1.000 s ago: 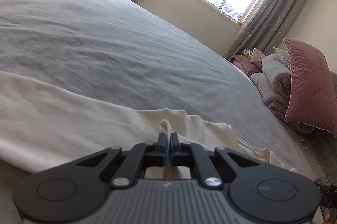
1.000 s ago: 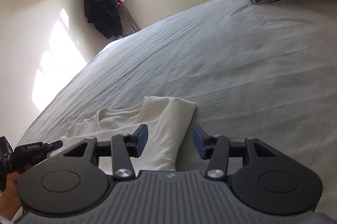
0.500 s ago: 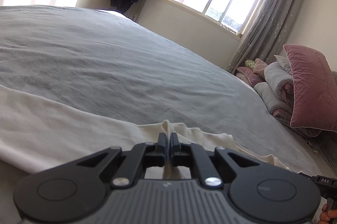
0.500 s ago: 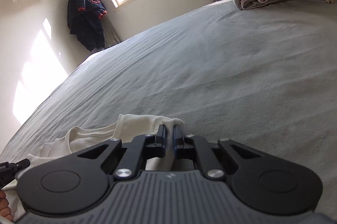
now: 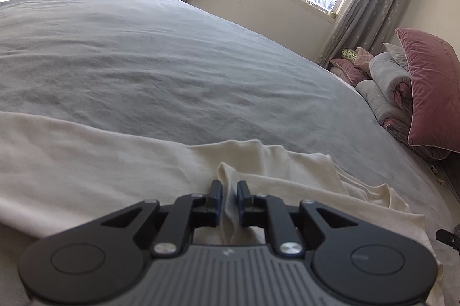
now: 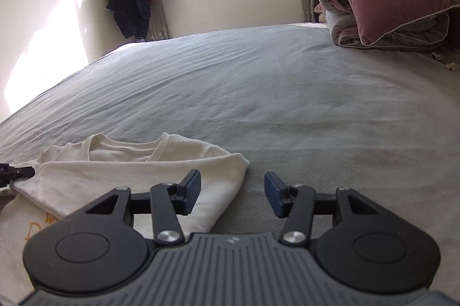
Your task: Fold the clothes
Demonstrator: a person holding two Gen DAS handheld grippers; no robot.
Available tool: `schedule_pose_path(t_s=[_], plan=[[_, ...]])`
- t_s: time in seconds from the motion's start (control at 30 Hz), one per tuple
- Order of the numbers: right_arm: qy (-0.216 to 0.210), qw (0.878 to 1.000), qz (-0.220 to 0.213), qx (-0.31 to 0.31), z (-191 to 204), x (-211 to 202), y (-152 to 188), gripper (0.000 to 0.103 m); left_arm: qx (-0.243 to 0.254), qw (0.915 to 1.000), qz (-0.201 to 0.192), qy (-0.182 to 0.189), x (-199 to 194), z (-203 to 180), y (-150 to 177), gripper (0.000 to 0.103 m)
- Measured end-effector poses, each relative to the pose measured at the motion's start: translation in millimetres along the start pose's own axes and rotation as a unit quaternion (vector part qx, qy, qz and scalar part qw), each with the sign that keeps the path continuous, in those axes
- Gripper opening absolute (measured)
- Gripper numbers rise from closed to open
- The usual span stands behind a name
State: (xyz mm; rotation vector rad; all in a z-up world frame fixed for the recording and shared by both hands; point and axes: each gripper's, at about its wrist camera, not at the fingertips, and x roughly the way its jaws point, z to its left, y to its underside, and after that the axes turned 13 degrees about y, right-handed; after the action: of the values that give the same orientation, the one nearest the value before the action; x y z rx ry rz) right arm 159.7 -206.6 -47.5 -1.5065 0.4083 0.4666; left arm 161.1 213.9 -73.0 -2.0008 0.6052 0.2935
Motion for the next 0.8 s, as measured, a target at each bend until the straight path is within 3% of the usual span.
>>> schedule_pose_path(t_s=[0.17,0.43,0.47,0.5,0.57,0.7,0.8], plan=[[-0.026,0.994,-0.005,-0.11,12.4,-29.8,18.2,0.055,-0.008,0.9999,0.003,-0.007,-1.2,-3.6,-0.3,0.016],[0.011,0.963,-0.048,-0.264,48.7,-28.7,38.8,0.053,0.01,0.9997,0.003,-0.022,-3.5,-14.1,1.3,0.019],[0.016,0.958,-0.053,-0.283,53.1,-28.5,41.4,0.037,0.013,0.9996,0.003,-0.024,-3.8,-15.8,1.4,0.008],[0.026,0.952,-0.05,-0.302,55.6,-26.3,42.8,0.005,0.015,0.9996,-0.003,-0.024,-5.8,-17.1,1.4,0.004],[0.04,0.942,-0.052,-0.328,55.6,-26.1,45.9,0.006,0.005,0.9997,-0.022,-0.014,-13.1,-17.0,1.2,0.004],[0.05,0.937,-0.039,-0.343,47.4,-22.7,53.2,0.006,0.045,0.9983,0.011,-0.036,-2.8,-21.6,12.7,0.006],[0.065,0.926,-0.04,-0.37,52.9,-17.5,60.9,0.006,0.07,0.996,0.019,-0.052,-2.6,-28.2,12.7,0.011]])
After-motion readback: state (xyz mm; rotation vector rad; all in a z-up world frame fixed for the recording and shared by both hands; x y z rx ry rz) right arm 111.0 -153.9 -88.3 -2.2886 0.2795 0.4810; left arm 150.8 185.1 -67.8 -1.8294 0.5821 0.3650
